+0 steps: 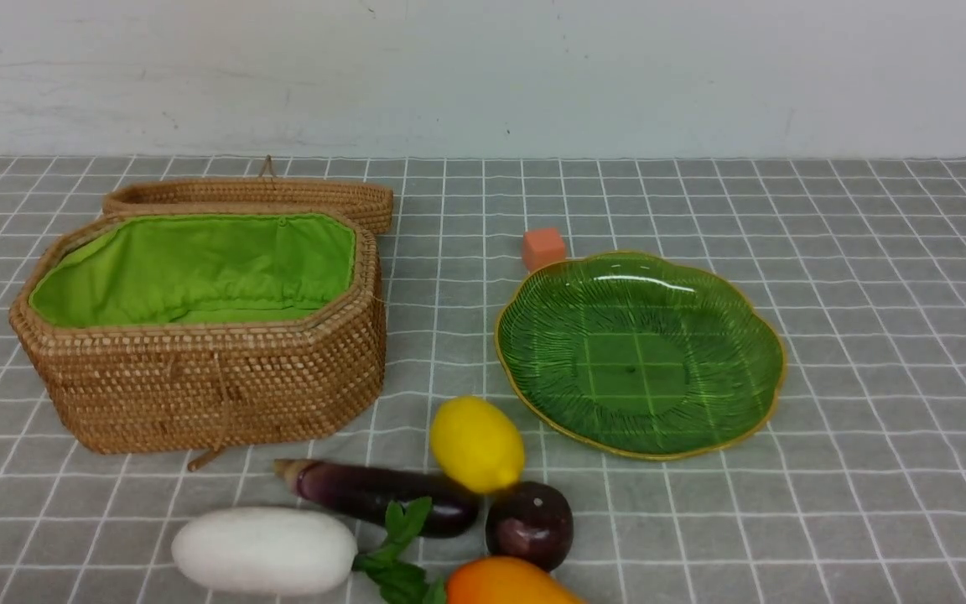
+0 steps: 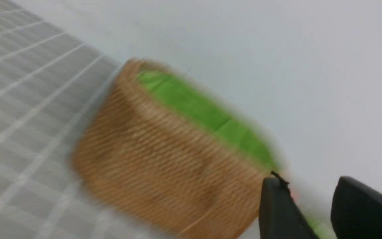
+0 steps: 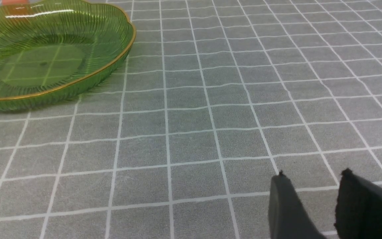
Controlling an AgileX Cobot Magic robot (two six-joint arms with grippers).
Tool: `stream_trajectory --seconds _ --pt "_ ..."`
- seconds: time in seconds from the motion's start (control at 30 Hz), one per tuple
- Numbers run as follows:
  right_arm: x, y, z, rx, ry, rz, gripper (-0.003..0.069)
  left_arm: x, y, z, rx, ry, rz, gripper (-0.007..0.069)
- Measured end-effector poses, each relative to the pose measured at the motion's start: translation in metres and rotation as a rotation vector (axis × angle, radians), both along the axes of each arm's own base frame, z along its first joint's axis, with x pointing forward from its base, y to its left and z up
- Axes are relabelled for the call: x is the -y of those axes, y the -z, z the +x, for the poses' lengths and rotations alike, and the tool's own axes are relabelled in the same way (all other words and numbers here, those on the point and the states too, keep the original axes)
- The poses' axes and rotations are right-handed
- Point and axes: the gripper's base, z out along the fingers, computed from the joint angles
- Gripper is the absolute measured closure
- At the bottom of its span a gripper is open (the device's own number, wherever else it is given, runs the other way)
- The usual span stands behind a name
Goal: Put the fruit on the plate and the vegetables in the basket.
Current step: Use the left arm to grab a carrot and put it into the left basket
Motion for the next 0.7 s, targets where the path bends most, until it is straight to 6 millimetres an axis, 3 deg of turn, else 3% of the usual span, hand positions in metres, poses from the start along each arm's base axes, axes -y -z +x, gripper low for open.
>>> stream_trajectory --seconds 0.1,0.23,0.27,0.3,0.37,0.43,0.53,0.57,0.6,0.7 --pt "0.0 0.0 0.0 0.0 0.0 0.0 0.0419 0.0 -0.014 -0.003 0.071 0.027 -0.09 0.0386" --pt "0.0 0.0 0.0 0.0 0.0 0.0 0.0419 -0.001 -0.088 -0.026 0.178 0.036 -0.123 0.0386" --pt "0.0 0.0 0.0 0.0 0.0 0.0 0.0419 -0.002 -0.097 -0.029 0.181 0.029 -0.119 0.0386" --pt "0.0 0.0 0.0 0.0 0.0 0.0 0.0419 -0.005 -0.129 -0.039 0.164 -0.009 -0.109 0.0386" --pt "0.0 0.0 0.0 0.0 0.0 0.0 0.0419 -0.01 -0.156 -0.04 0.073 -0.069 -0.096 0.0386" --pt "0.0 0.0 0.0 0.0 0.0 0.0 0.0419 -0.018 -0.178 -0.033 -0.161 -0.176 -0.019 0.0386" --pt "0.0 0.0 0.0 0.0 0.0 0.0 0.0419 -0.025 -0.174 -0.005 -0.531 -0.261 0.205 0.0386" --pt "0.0 0.0 0.0 0.0 0.0 0.0 0.0419 -0.025 -0.172 -0.004 -0.574 -0.262 0.241 0.0386" --pt "0.0 0.0 0.0 0.0 0.0 0.0 0.0419 -0.027 -0.162 0.012 -0.753 -0.249 0.382 0.0386" --pt "0.0 0.0 0.0 0.0 0.001 0.0 0.0419 -0.023 -0.15 0.035 -0.914 -0.179 0.555 0.0386"
